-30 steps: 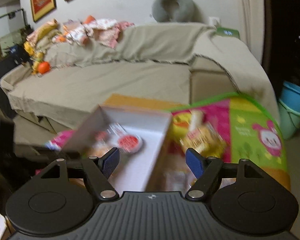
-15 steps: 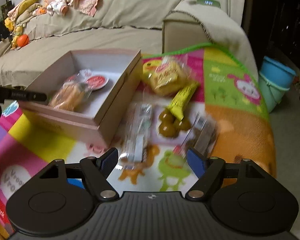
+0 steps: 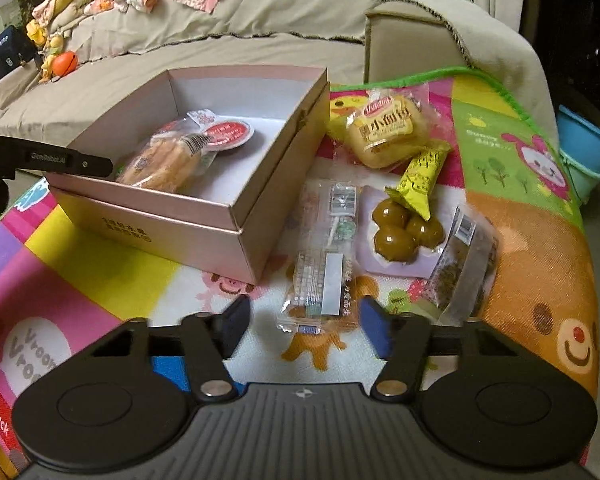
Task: Organize objects
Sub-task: 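Move the right gripper back over the remaining snacks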
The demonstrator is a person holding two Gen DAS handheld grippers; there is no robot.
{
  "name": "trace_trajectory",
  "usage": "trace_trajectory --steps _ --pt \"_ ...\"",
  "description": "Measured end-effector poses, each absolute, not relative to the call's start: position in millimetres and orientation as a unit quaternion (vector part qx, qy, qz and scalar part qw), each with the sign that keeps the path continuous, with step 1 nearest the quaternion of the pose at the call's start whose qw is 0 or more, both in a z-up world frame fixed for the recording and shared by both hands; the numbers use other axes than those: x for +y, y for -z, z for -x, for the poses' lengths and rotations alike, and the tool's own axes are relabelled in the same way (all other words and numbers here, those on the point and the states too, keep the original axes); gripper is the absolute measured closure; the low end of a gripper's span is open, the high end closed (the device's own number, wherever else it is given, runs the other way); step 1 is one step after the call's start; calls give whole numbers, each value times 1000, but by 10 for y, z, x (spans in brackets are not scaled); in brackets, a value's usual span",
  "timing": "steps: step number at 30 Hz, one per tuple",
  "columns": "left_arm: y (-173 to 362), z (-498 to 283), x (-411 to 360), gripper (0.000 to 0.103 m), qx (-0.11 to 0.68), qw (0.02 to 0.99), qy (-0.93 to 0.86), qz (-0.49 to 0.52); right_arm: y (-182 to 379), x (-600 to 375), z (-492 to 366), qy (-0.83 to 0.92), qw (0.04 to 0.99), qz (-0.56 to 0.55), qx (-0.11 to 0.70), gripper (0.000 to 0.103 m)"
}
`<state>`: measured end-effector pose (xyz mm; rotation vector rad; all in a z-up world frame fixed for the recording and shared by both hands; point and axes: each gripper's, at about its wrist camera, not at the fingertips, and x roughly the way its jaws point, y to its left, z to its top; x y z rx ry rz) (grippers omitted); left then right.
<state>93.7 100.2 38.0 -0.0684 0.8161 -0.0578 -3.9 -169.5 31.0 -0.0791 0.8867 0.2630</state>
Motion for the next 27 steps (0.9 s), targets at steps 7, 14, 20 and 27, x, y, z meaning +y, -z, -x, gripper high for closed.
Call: trace_trajectory --steps 7,14,20,27 --pt "-377 -940 996 91 397 917 28 32 -307 -1810 56 -110 894 32 433 58" --pt "-375 -938 992 91 397 917 28 32 -317 -1886 103 -100 894 27 435 58" --pt "-376 -935 986 91 397 917 28 31 -338 -1815 116 -101 898 40 426 57" --pt "-376 -936 985 91 397 917 28 31 -362 -1728 39 -103 902 52 416 57"
